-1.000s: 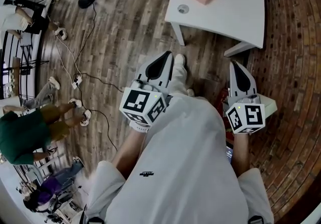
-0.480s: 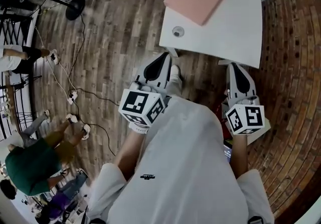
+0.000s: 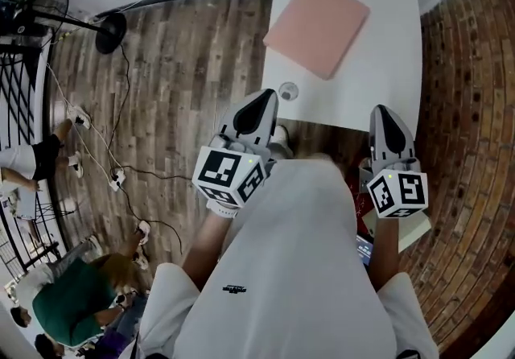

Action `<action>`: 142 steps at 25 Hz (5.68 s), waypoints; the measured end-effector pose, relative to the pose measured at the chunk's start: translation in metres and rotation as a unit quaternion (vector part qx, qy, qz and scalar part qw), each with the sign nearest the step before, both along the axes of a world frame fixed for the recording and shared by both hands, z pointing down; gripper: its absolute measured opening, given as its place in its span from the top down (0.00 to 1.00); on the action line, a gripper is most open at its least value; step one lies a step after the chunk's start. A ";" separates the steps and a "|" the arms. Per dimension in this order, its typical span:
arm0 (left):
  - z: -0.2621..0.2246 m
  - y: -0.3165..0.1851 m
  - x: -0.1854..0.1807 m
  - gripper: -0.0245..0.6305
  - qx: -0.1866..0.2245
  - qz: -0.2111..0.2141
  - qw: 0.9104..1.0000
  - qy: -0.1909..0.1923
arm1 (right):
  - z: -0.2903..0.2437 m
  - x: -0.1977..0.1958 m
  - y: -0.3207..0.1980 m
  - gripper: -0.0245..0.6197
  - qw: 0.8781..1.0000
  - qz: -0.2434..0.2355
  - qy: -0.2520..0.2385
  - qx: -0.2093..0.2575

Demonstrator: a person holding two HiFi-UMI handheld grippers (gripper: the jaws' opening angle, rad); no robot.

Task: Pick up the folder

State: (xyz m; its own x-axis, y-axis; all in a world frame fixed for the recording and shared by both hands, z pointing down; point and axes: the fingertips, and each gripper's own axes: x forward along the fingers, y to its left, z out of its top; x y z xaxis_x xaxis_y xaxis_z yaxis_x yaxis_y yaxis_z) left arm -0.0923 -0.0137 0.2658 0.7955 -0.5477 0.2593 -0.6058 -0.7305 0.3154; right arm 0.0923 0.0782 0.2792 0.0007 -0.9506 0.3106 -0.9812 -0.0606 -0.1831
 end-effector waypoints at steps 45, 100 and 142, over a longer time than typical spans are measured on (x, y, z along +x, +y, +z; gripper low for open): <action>0.099 -0.104 0.101 0.69 -0.136 -0.099 0.984 -0.063 | 0.081 0.121 -0.199 0.65 0.984 -0.150 -0.035 -0.087; 0.278 -0.139 0.118 0.44 -0.351 -0.302 0.886 -0.013 | 0.258 0.148 -0.377 0.39 0.857 -0.432 0.052 -0.274; 0.254 -0.140 0.079 0.48 -0.359 -0.335 0.870 0.043 | 0.222 0.111 -0.360 0.43 0.866 -0.419 0.017 -0.273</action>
